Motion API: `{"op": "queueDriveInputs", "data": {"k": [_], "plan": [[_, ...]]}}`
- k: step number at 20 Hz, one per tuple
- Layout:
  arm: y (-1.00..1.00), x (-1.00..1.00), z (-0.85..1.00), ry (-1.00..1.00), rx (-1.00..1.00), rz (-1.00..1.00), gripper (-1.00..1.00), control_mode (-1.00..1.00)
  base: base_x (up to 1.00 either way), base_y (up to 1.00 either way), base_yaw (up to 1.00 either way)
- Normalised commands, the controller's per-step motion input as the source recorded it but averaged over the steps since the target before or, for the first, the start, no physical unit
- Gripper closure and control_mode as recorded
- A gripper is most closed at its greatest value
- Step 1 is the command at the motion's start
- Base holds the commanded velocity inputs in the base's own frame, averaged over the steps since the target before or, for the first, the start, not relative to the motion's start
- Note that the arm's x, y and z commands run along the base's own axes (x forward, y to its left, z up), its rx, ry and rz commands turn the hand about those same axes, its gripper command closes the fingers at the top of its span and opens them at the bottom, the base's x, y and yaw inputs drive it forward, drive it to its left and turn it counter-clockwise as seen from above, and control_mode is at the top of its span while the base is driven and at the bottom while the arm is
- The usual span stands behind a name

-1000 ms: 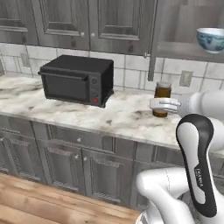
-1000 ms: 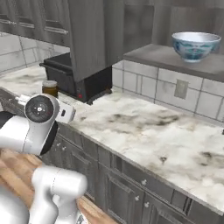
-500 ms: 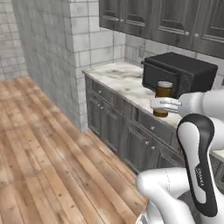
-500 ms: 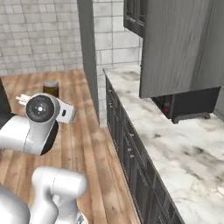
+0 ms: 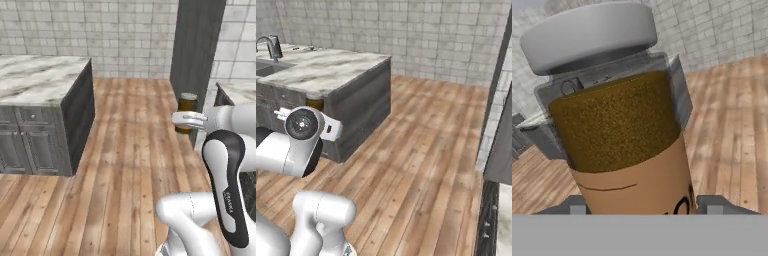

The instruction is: Take the cinnamon bottle from the cabinet and place it on the dining table, next to the plate with the cupcake. Then take the chocolate from the dining counter and place it on the cupcake plate.

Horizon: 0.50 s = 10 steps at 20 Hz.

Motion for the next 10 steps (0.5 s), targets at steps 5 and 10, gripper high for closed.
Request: {"op": "queueDriveInputs", "data": {"k": [5, 10], "plan": [[0.00, 0.00, 0.00, 0.00, 0.00, 0.00, 1.00, 1.00, 0.01, 0.00, 0.98], [0.00, 0.00, 0.00, 0.00, 0.00, 0.00, 1.00, 1.00, 0.36, 0.00, 0.59]]}}
